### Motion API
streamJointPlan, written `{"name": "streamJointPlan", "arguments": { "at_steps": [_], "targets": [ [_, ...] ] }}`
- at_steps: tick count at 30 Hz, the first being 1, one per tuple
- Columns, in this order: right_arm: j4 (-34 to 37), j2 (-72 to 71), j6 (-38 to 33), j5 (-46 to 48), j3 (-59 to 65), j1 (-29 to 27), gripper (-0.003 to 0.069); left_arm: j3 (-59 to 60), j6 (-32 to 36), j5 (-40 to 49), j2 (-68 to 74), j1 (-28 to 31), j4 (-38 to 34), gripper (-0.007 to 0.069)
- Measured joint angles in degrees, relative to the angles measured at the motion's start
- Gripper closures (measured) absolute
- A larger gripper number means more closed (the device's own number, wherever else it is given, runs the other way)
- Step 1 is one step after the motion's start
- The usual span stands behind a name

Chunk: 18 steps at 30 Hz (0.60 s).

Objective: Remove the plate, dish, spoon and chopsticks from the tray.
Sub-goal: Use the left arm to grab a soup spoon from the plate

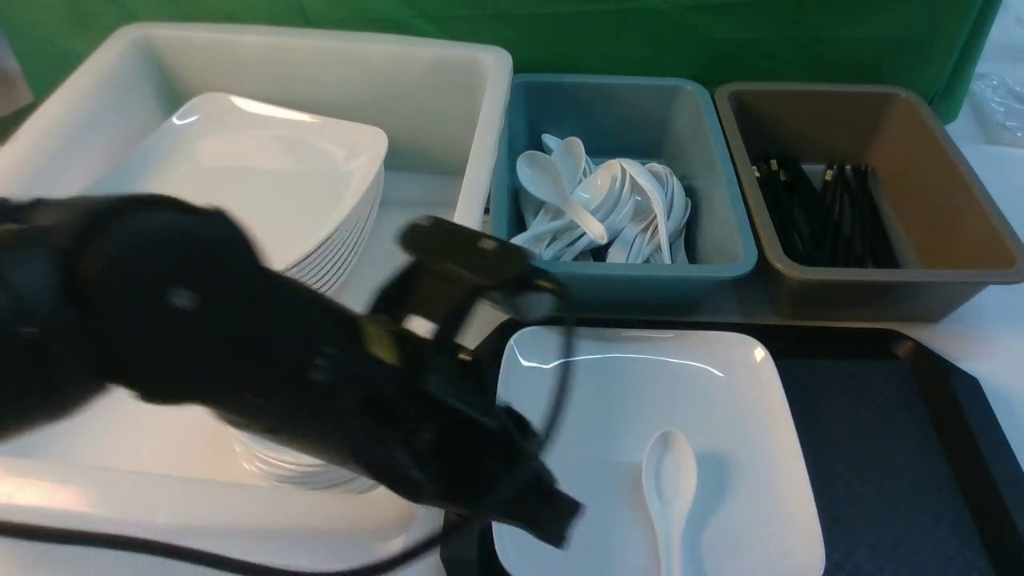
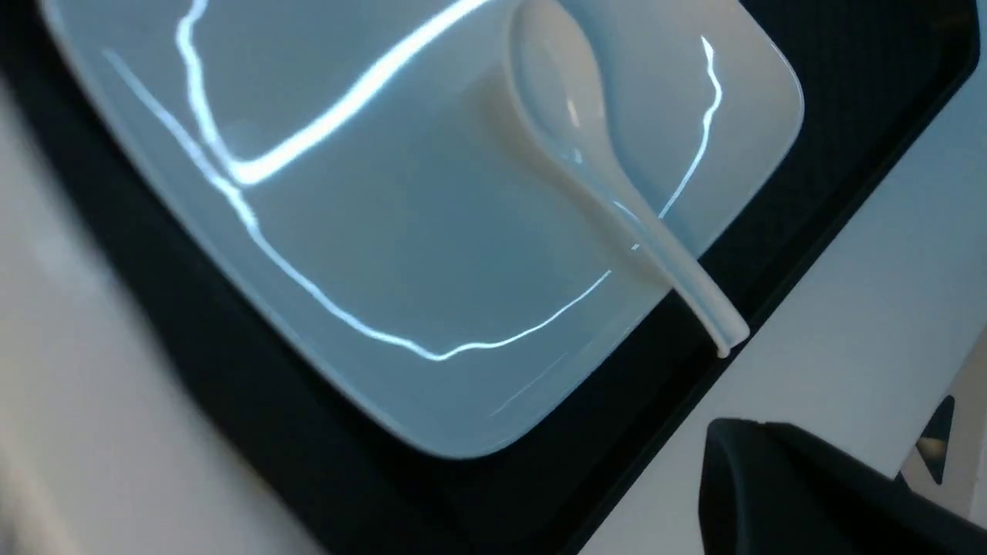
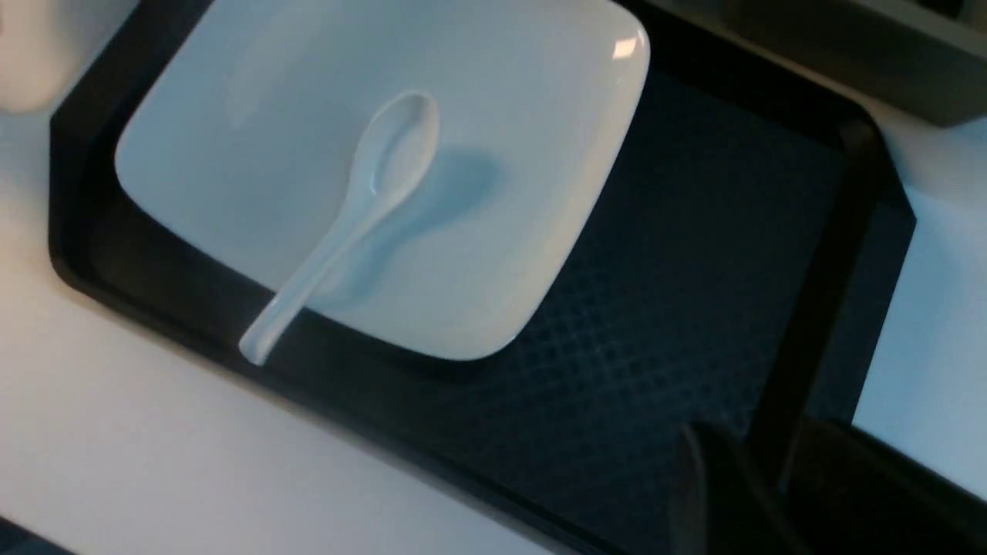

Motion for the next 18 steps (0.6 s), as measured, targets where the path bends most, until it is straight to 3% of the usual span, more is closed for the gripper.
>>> {"name": "streamJointPlan", "arguments": {
  "at_steps": [4, 6, 10, 15, 18],
  "targets": [
    [-0.35, -3.07, -0.86, -0.05, 0.0, 0.0, 0.0464, -8.49, -12.09, 1.45, 10.11, -8.78, 9.37, 0.0614],
    [-0.4, -4.21, -1.72, 0.09, 0.0, 0.0, 0.046, -13.79, -15.06, 2.71, 16.5, -11.31, 11.43, 0.0583],
    [-0.4, -4.73, -3.73, 1.13, 0.0, 0.0, 0.0456, -19.35, -16.72, 5.21, 23.93, -11.38, 11.39, 0.0475],
    [-0.4, -4.73, -7.38, 1.61, 0.02, 0.0, 0.0443, -23.92, -21.12, 8.11, 31.6, -8.66, 11.44, 0.0273],
    [-0.4, -4.73, -8.67, 1.61, 0.02, 0.0, 0.0442, -24.49, -22.6, 7.28, 34.08, -7.16, 11.58, 0.019]
  ]
}}
